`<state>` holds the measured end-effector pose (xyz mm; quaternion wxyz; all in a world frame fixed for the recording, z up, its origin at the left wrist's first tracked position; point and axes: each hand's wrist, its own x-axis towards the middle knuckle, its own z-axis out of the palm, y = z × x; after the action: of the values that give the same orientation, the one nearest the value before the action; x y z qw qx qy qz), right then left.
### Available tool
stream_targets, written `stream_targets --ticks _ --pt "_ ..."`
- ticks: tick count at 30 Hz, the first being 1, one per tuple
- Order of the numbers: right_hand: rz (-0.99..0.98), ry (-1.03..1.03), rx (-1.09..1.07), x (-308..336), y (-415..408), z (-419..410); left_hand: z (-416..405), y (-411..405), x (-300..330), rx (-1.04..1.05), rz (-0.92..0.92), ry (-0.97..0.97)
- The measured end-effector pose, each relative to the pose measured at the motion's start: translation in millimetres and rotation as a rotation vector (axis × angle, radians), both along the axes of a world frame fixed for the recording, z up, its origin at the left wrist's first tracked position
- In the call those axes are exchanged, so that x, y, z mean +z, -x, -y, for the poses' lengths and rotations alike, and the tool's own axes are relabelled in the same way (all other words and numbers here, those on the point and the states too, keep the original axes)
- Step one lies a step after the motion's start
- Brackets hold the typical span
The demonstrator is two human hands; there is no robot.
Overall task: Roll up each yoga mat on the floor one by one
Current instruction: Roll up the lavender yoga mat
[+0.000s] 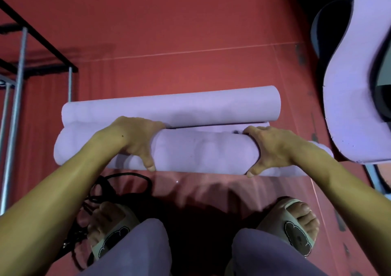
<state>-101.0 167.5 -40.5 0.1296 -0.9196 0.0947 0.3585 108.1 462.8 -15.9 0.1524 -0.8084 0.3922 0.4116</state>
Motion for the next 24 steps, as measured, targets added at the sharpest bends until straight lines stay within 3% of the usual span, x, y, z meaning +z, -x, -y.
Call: stream_targets --ticks 4,8,15,24 --pt "0.029 0.042 0.126 0 -8 2 2 3 -2 0.011 0.029 0.001" --pt "0.049 0.032 0.095 2 -20 12 -8 -1 -6 -0.060 0.328 0.041" --pt "0.150 -0.143 -0.039 -1 -19 21 -21 -31 -16 0.243 0.061 0.147" --pt "0.434 -0.254 -0.131 1 -28 36 -16 -36 -12 0.423 0.257 0.542"
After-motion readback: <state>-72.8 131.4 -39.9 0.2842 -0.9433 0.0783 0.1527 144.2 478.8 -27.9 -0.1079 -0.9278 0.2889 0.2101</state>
